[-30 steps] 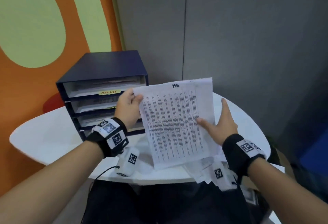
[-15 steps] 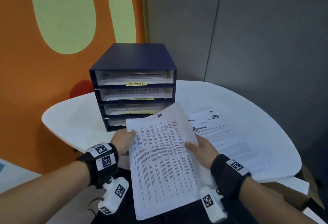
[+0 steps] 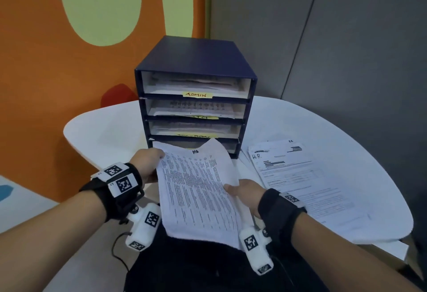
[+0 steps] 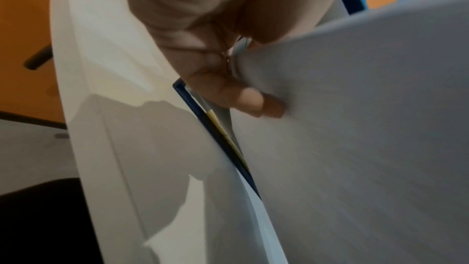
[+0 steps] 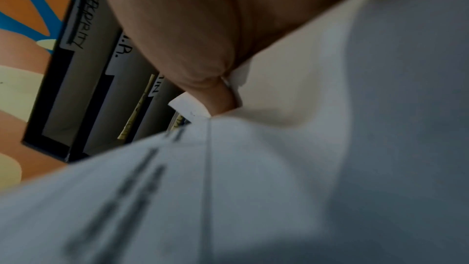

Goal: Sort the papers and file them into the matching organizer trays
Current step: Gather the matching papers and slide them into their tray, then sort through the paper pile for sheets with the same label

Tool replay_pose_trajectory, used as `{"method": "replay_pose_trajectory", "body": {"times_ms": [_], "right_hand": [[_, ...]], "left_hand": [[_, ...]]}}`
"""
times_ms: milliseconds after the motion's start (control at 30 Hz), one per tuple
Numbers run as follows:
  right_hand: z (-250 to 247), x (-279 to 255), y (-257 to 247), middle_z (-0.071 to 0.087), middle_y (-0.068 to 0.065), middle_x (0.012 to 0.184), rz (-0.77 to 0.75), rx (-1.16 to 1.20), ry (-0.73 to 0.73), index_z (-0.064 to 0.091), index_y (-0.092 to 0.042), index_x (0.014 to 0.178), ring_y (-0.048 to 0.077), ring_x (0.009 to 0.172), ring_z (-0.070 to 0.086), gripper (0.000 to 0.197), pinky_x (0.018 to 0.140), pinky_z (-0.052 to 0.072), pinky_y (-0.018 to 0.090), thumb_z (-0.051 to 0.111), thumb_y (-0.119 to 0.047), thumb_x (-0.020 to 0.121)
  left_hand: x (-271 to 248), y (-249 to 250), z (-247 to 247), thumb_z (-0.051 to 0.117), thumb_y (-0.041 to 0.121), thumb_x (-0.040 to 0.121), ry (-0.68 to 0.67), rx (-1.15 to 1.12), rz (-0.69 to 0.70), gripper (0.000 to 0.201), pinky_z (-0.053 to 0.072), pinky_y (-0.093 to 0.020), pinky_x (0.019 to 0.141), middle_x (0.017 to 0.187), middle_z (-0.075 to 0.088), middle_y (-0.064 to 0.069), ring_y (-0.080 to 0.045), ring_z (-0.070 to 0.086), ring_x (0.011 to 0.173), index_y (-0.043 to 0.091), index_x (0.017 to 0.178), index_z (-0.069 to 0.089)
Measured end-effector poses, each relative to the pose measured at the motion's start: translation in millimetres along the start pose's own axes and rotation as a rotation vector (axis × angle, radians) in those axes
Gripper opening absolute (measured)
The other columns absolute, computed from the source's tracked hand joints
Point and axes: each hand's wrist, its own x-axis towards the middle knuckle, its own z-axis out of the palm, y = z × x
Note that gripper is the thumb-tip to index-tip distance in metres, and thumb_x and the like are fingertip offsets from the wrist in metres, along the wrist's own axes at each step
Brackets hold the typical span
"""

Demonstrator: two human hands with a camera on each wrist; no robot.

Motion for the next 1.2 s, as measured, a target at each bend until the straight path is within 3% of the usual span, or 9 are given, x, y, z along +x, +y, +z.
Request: {"method": "replay_pose_trajectory", "body": {"times_ms": [100, 200, 400, 500, 633, 867, 1000, 1100, 1200], "right_hand": [[3, 7, -14, 0.053, 0.017, 0.132, 0.066, -0.038, 0.023, 0.042, 0.004, 0.135, 0.027, 0.094, 0.059, 0.064, 0.082, 0.048, 0.03, 0.048, -0.047, 0.096], [4, 14, -21, 0.053, 0.021, 0.134, 0.081, -0.089, 0.048, 0.048, 0.007, 0.131, 0.033, 0.12, 0.053, 0.054, 0.103, 0.042, 0.036, 0.045, -0.036, 0.1], [-9, 25, -40, 0.056, 0.015, 0.122, 0.075, 0.262, 0.286, 0.031, 0.0, 0.144, 0.029, 0.128, 0.045, 0.05, 0.099, 0.037, 0.029, 0.043, -0.022, 0.101], [-7, 25, -39, 0.048, 0.013, 0.14, 0.065, 0.356, 0.146, 0.04, -0.003, 0.141, 0.029, 0.125, 0.048, 0.063, 0.096, 0.039, 0.033, 0.06, -0.037, 0.092], [-12, 17, -29, 0.071, 0.005, 0.079, 0.146, 0.479, -0.032, 0.058, -0.009, 0.105, 0.009, 0.045, 0.053, 0.02, 0.046, 0.036, 0.02, 0.063, -0.02, 0.089], [-9, 45, -46, 0.068, 0.008, 0.082, 0.058, 0.683, 0.147, 0.046, -0.003, 0.118, 0.004, 0.035, 0.037, 0.022, 0.033, 0.027, 0.014, 0.05, -0.009, 0.097], [4, 64, -70, 0.067, 0.014, 0.11, 0.05, 0.732, 0.23, 0.041, -0.006, 0.132, 0.009, 0.057, 0.063, 0.034, 0.045, 0.046, 0.017, 0.048, -0.013, 0.098], [8, 73, -80, 0.054, 0.006, 0.136, 0.015, 0.414, 0.441, 0.037, -0.017, 0.142, 0.025, 0.117, 0.056, 0.041, 0.095, 0.046, 0.031, 0.028, -0.029, 0.103], [16, 79, -79, 0.058, 0.006, 0.129, -0.125, 0.022, 0.421, 0.044, -0.016, 0.139, 0.026, 0.117, 0.054, 0.037, 0.098, 0.044, 0.032, 0.033, -0.021, 0.103]], "left_hand": [[3, -3, -5, 0.05, 0.013, 0.097, -0.01, -0.035, -0.01, 0.019, 0.056, -0.03, 0.05, 0.088, 0.068, -0.019, -0.027, 0.065, 0.064, -0.002, 0.104, 0.059], [5, -6, -6, 0.057, 0.02, 0.094, -0.067, 0.0, -0.006, 0.031, 0.055, -0.032, 0.062, 0.087, 0.071, -0.018, -0.029, 0.067, 0.068, -0.005, 0.113, 0.062], [1, -3, -3, 0.067, 0.015, 0.089, -0.278, 0.082, -0.021, 0.037, 0.047, -0.051, 0.098, 0.109, 0.071, -0.024, -0.044, 0.066, 0.103, -0.01, 0.116, 0.064], [10, -1, -3, 0.068, 0.012, 0.089, -0.196, 0.051, 0.029, 0.032, 0.053, -0.046, 0.089, 0.103, 0.072, -0.023, -0.037, 0.07, 0.09, -0.01, 0.112, 0.064], [28, 2, -1, 0.069, 0.012, 0.088, -0.073, -0.092, 0.035, 0.031, 0.057, -0.044, 0.08, 0.097, 0.073, -0.02, -0.03, 0.068, 0.078, -0.008, 0.111, 0.062], [33, 9, -3, 0.06, 0.035, 0.09, -0.119, -0.159, -0.083, 0.022, 0.032, -0.014, 0.033, 0.079, 0.061, -0.005, -0.009, 0.047, 0.042, 0.014, 0.096, 0.057], [35, 5, -12, 0.058, 0.03, 0.092, -0.105, -0.209, -0.074, 0.018, 0.036, -0.014, 0.035, 0.082, 0.07, -0.006, -0.008, 0.049, 0.038, 0.012, 0.09, 0.053], [33, 2, -17, 0.06, 0.024, 0.092, -0.068, -0.256, -0.023, 0.026, 0.047, -0.019, 0.043, 0.092, 0.073, -0.011, -0.013, 0.059, 0.051, 0.007, 0.11, 0.056], [33, -1, -19, 0.06, 0.021, 0.094, -0.077, -0.231, 0.001, 0.023, 0.051, -0.022, 0.049, 0.092, 0.073, -0.011, -0.016, 0.064, 0.06, 0.007, 0.112, 0.059]]}}
